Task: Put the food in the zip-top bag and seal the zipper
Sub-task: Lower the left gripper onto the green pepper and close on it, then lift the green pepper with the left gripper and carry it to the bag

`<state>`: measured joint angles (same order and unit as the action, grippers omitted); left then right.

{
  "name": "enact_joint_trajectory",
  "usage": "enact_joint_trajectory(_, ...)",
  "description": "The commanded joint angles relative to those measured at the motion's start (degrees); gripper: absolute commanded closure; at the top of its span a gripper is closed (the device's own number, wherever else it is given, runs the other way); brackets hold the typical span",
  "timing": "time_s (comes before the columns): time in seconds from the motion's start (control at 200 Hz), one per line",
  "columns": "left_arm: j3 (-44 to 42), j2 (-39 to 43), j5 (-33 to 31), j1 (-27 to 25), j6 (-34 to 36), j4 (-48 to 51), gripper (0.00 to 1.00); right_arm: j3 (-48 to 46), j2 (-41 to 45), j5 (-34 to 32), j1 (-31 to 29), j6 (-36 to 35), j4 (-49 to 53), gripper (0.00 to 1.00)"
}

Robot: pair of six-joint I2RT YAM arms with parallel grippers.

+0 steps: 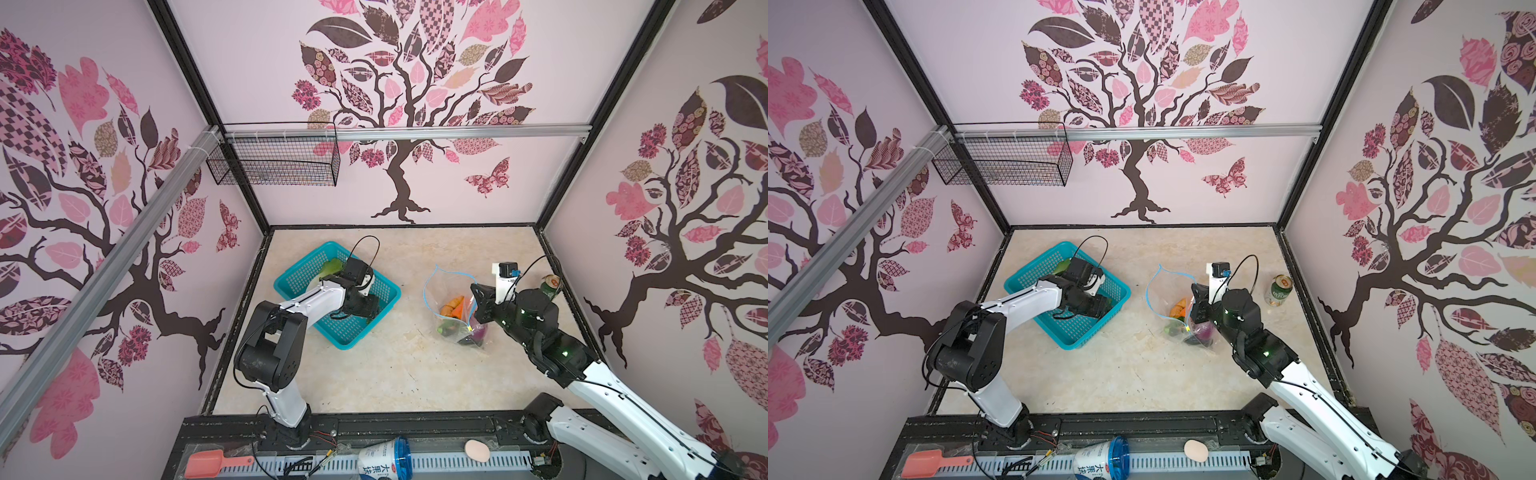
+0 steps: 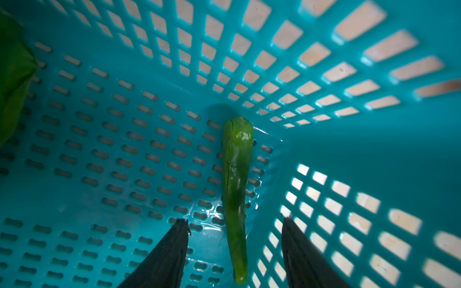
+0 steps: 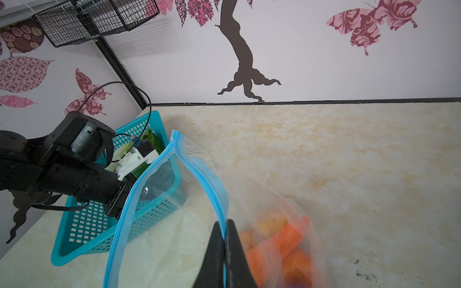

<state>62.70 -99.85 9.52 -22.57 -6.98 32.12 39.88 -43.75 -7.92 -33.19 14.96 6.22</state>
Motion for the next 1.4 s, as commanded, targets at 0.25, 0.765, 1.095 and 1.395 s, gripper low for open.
enact_joint_trajectory(0.25,3.5,-6.9,-9.1,-5.4,0.8,0.1,0.5,-0.4,0.5,0.0,0.3,-0.5,-0.6,1.0)
enact_joint_trajectory(0.765,4.7,-0.3,-6.7,-5.6,-3.1,0.2,1.0,-0.4,0.6,-0.4,0.2,-0.5,-0.3,1.0)
enact_joint_trajectory(1.095,-0.7,20.9,-6.2,-5.6,-11.8,-4.7,1.0,0.1,-0.5,0.4,0.2,-0.5,-0.7,1.0)
enact_joint_trajectory(1.395,-6.8,32.5,-1.5,-10.1,-28.9,-19.9,1.0,0.6,-2.5,2.3,0.3,-0.1,-1.1,1.0)
